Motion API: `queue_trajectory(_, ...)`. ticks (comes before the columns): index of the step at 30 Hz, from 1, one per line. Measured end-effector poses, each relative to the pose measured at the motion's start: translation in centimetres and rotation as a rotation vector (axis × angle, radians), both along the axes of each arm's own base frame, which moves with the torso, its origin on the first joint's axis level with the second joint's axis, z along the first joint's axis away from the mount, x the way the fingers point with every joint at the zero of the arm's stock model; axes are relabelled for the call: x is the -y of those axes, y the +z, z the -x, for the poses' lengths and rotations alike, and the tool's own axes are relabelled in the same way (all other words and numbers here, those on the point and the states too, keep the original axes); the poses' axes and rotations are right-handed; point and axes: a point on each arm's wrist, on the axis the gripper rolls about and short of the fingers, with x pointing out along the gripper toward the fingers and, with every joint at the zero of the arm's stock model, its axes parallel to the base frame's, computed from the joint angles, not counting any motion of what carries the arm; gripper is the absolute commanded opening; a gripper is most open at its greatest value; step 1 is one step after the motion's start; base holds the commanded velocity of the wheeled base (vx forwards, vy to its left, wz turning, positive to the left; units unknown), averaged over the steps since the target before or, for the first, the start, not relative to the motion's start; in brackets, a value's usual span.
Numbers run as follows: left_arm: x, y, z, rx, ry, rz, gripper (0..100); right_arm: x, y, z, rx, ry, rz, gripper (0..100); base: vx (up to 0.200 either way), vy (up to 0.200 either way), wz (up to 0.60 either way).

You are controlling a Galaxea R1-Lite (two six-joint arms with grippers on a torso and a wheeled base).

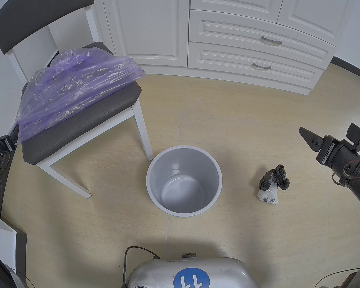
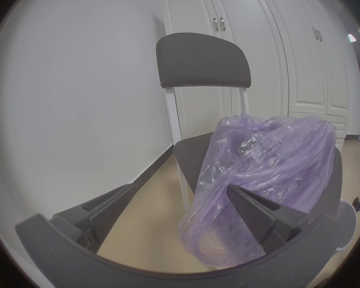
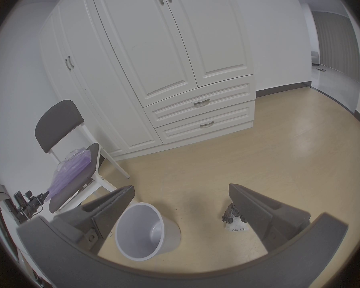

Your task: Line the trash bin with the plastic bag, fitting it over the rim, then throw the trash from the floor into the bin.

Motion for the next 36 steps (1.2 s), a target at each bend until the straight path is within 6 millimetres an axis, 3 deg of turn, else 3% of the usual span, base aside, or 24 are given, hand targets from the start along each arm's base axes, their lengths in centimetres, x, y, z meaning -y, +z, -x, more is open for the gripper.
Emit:
queue_trajectory(15,1.0,1.5,-0.3,0.097,-0.054,0.053,100,0.0,0.3,-0.1,0.011,0.000,-0.006,100,0.000,0.000,0.00)
queue_trajectory(26,2.2,4.0,0.9,0.174,-0.085,0.049,100,0.0,0.3,0.0,0.010,0.002,-0.007,100,0.000,0.000,0.00)
queue_trajectory(30,2.1,3.9,1.0,0.163,-0.086,0.050,100,0.0,0.2,0.0,0.006,0.003,-0.005,100,0.000,0.000,0.00)
queue_trajectory(36,2.2,2.4,1.4,0.009,-0.119,0.130,100,0.0,0.0,-0.1,-0.004,0.004,0.000,100,0.000,0.000,0.00)
